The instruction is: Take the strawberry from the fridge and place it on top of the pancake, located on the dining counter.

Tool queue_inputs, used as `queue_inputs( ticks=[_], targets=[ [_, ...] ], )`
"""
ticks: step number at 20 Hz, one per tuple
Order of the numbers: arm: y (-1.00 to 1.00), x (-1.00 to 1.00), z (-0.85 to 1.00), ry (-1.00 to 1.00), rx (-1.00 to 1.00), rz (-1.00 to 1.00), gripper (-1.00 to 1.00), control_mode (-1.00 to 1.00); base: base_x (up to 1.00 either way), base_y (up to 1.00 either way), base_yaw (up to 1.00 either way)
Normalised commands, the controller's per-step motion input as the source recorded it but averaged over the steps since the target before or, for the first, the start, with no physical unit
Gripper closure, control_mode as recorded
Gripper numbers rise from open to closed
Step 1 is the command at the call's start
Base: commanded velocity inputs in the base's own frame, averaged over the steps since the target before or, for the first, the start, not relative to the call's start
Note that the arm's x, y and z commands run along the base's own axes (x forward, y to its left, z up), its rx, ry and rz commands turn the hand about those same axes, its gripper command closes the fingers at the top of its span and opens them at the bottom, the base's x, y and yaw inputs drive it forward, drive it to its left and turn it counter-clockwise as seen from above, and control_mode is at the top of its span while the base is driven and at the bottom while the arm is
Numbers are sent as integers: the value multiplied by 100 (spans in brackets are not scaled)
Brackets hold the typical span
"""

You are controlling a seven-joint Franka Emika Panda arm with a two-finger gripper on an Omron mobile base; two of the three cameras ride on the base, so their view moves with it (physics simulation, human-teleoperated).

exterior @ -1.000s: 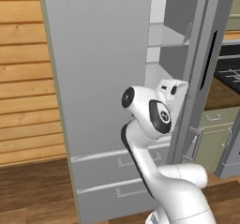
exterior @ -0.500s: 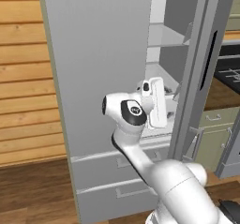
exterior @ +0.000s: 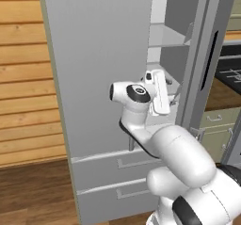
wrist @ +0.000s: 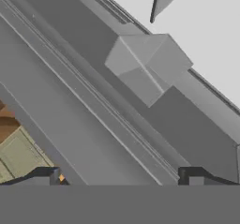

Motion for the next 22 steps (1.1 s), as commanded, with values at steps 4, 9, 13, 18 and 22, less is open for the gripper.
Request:
queue_inputs(
  ticks=[4,9,13,18,22],
  targets=[
    [-56,-32,0,-4,0,0,-100,-100,0,0,0],
    [-55,-54,6,-10,0,0,-100,-100,0,0,0],
    [-65,-50,12,-10,0,-1,-100,-100,0,0,0],
    [-94,-55,8,-13,13,-7,-100,-100,0,0,0],
    [-100,-23,0,-11,18,-15,-100,-100,0,0,0]
  ],
)
